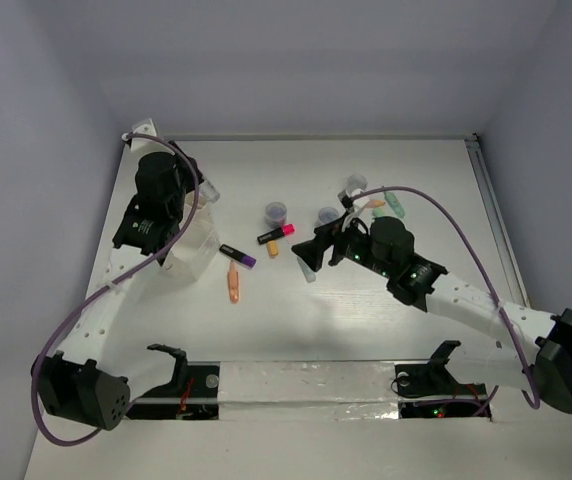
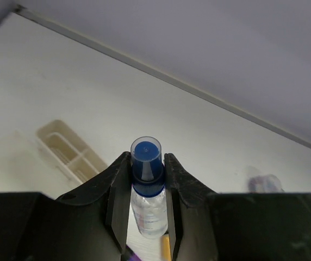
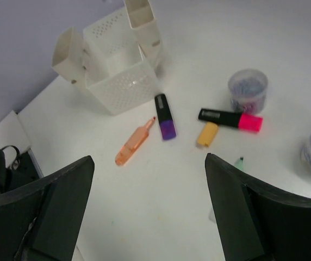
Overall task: Sort the stationery into containers
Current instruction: Place the stationery in the storage box.
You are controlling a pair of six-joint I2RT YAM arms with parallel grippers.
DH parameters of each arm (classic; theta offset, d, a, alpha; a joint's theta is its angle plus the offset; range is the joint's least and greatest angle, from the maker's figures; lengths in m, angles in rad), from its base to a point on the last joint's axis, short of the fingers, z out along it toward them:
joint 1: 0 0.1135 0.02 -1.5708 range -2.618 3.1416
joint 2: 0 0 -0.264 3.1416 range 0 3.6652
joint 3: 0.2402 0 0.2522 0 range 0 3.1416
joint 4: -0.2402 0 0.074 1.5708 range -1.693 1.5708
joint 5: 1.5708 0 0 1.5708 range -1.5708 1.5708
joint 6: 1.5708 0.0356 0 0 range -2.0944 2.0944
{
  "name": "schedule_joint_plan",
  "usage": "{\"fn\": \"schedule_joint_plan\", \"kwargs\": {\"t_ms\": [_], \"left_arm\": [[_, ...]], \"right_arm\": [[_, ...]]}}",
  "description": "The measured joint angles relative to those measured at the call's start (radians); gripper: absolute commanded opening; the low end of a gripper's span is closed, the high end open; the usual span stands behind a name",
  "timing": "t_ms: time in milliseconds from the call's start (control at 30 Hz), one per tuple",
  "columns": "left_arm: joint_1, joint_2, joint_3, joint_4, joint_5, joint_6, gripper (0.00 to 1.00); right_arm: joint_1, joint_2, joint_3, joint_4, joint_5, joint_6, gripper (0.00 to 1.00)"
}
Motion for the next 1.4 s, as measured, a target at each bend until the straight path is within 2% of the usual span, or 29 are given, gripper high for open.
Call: {"fn": "schedule_joint_plan", "kwargs": {"t_ms": [200,433,733,1367,1400], "left_arm": [[0.068,0.101,0.0,0.027,-0.103,0.05,0.0],[0.073,0.225,0.0,0.113,-0.136,0.098,0.0],[0.074,0.245,-0.046,0.237,-0.168,0.163,0.0],[0.03,0.311,-0.126,0.293,-0.207,0.214,0.0],[0.024,0.319,-0.13,0.294,-0.21,0.215,0.11]], "right_arm": [[0.0,-0.055,-0.105,-0.012,0.013,0.024,0.88],[0.0,-0.067,-0.116,-0.005,0.0,0.041,0.88],[0.0,-0.067,-0.126,0.016,-0.014,0.053,0.88],[0.0,-0.067,-0.128,0.019,-0.008,0.053,0.89],[0.0,-0.067,-0.128,0.019,-0.006,0.053,0.9]]}}
